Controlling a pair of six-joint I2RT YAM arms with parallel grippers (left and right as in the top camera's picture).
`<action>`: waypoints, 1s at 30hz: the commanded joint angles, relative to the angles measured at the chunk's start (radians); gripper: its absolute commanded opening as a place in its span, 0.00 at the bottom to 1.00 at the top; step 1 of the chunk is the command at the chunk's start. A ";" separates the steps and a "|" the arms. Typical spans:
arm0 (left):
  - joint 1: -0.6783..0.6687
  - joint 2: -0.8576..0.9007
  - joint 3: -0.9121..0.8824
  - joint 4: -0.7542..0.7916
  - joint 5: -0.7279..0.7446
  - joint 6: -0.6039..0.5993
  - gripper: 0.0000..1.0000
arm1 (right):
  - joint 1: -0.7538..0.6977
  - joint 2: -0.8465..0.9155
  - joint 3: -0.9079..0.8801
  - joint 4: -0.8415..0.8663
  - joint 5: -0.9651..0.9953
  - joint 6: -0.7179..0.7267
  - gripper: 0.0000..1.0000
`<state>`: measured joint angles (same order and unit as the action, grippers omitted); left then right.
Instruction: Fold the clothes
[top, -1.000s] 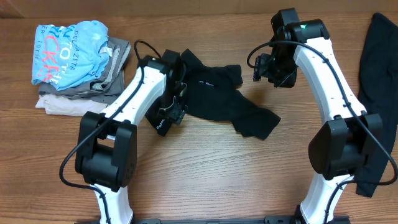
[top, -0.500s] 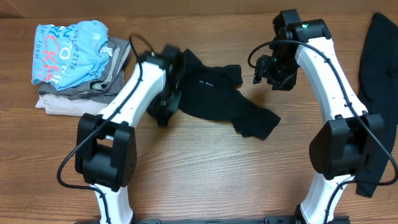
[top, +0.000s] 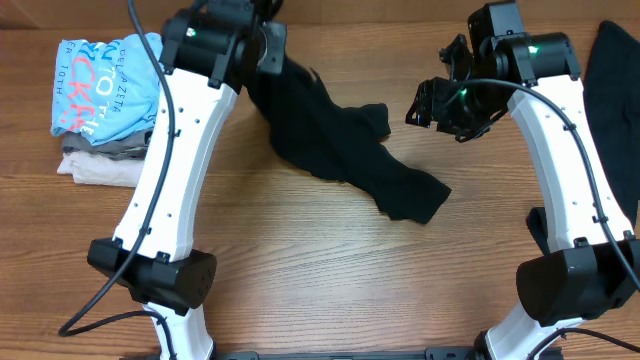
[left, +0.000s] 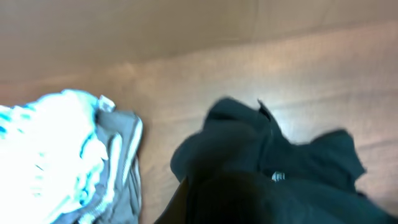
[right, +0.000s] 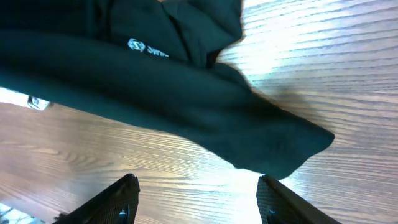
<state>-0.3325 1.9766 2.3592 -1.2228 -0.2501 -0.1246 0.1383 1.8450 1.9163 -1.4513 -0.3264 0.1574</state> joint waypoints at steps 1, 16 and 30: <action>-0.002 -0.029 0.082 0.038 -0.052 -0.010 0.04 | 0.007 -0.011 0.003 0.003 -0.017 -0.079 0.65; -0.002 -0.026 0.098 0.204 -0.053 -0.011 0.04 | 0.129 -0.010 -0.087 -0.008 0.099 -0.006 0.65; 0.000 0.035 0.097 0.195 -0.053 -0.013 0.04 | 0.306 -0.011 -0.444 0.200 0.321 0.155 0.65</action>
<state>-0.3325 1.9976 2.4271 -1.0328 -0.2813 -0.1249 0.3813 1.8462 1.5009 -1.2720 -0.0998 0.2684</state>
